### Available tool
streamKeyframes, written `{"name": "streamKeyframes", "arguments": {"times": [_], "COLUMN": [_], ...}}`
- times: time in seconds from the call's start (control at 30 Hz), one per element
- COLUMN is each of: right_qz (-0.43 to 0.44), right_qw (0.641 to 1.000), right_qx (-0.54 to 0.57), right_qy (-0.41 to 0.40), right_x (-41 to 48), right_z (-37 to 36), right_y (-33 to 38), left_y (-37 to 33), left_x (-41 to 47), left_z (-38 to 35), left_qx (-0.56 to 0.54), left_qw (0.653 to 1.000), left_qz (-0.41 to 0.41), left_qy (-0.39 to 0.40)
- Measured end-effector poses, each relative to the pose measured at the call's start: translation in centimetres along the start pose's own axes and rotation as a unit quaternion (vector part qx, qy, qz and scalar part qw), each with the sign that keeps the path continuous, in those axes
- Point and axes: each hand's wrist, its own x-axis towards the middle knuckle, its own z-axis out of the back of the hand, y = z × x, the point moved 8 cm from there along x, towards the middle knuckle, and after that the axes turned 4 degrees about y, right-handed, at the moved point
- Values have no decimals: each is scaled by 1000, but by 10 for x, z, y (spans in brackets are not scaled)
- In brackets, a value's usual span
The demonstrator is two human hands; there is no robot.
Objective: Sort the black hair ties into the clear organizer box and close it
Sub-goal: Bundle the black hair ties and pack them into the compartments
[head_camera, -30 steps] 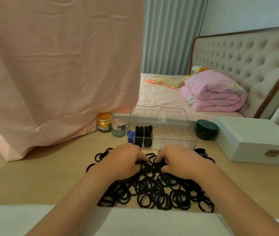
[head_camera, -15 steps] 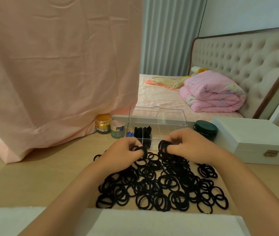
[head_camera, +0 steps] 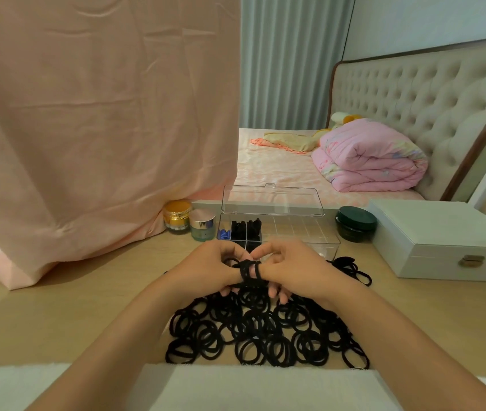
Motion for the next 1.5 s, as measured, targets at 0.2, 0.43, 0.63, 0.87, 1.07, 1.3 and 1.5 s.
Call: {"name": "streamKeyframes", "arguments": {"times": [0.2, 0.43, 0.63, 0.87, 1.07, 1.3, 1.5], "right_qz": [-19, -39, -14, 21, 5, -12, 4], "right_qw": [999, 997, 998, 991, 988, 988, 993], "right_qx": [-5, 25, 30, 134, 112, 102, -100], "right_qy": [-43, -57, -51, 2, -105, -118, 59], "right_x": [-1, -2, -5, -6, -5, -7, -17], "right_z": [7, 7, 19, 4, 11, 22, 22], "right_y": [-4, -5, 6, 15, 7, 7, 18], "left_y": [-2, 4, 10, 9, 2, 11, 16], "left_x": [-5, 1, 3, 2, -1, 3, 6], "left_z": [-7, 1, 17, -1, -9, 11, 23], "left_qx": [-92, -160, 1, -175, -229, -72, -19], "left_qw": [991, 986, 997, 982, 969, 995, 994], "left_qz": [-1, 18, 24, 67, 42, 39, 57], "left_qy": [93, 37, -72, -1, 81, -55, -94]}}
